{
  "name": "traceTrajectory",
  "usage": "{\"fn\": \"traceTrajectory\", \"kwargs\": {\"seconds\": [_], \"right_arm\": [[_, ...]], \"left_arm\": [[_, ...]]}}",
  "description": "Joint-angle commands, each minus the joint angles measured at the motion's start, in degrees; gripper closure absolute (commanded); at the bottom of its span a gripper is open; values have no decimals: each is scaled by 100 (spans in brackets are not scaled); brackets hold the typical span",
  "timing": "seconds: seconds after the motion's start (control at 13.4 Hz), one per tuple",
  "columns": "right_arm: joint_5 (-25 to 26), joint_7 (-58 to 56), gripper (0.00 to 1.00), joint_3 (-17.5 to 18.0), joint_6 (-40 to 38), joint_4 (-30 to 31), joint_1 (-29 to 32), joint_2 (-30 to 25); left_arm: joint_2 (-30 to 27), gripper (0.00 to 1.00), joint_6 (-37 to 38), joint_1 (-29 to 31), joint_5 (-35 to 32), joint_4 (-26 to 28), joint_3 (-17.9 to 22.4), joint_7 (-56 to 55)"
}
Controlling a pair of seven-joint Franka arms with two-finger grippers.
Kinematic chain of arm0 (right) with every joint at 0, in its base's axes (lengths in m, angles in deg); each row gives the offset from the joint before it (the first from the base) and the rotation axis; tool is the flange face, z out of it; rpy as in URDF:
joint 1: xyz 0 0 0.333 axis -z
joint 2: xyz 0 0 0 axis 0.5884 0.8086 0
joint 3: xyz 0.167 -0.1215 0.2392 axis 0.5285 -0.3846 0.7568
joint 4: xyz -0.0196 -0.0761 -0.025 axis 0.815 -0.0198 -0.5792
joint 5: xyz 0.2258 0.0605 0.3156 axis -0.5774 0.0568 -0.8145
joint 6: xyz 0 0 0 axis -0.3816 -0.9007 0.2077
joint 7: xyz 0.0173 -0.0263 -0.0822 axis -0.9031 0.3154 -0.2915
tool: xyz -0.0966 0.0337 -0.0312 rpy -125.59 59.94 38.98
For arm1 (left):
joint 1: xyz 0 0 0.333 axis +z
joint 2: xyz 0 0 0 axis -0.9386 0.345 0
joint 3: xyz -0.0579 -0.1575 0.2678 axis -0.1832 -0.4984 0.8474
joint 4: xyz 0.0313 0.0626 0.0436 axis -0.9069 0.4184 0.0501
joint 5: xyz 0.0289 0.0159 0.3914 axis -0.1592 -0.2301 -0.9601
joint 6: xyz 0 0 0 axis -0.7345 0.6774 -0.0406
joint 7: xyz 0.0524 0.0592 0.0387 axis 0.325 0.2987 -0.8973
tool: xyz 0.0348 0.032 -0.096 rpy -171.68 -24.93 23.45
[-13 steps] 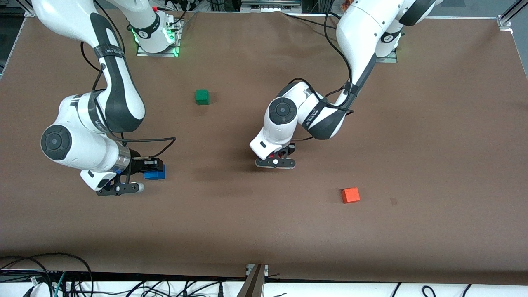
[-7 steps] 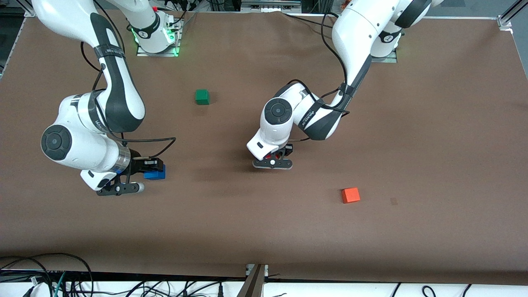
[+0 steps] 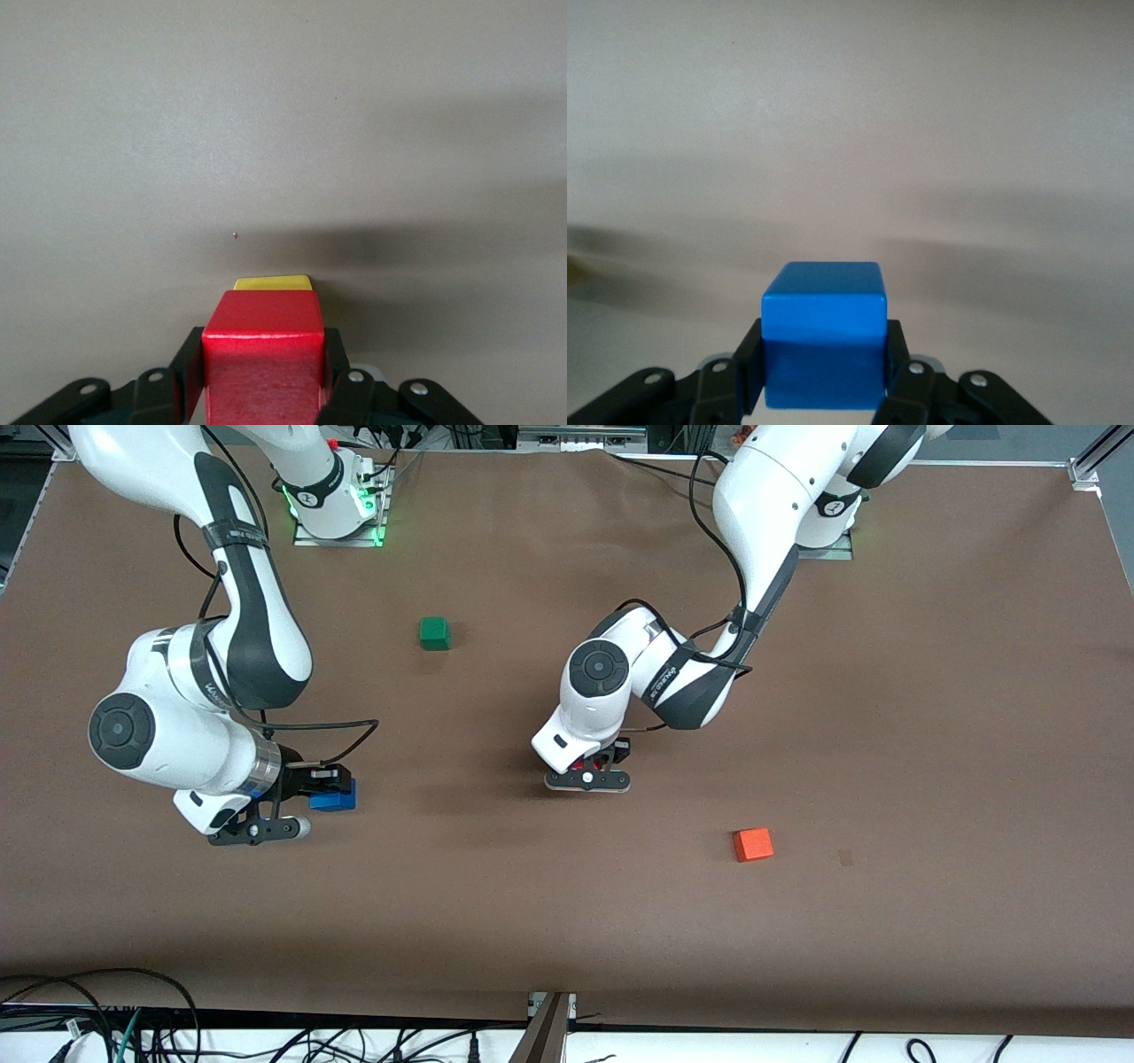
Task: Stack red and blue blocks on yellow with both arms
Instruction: 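Lower the red block onto the yellow block and open the left gripper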
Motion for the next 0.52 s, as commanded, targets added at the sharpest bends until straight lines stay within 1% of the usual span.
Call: {"fn": "traceTrajectory", "kwargs": {"seconds": [0.0, 0.45], "right_arm": [[-103, 66, 70, 34, -67, -154, 24, 46], [-103, 66, 70, 34, -58, -145, 24, 55]], "left_arm": [[94, 73, 146, -127, -78, -211, 79, -190], [86, 73, 199, -154, -87, -185, 79, -208]]}}
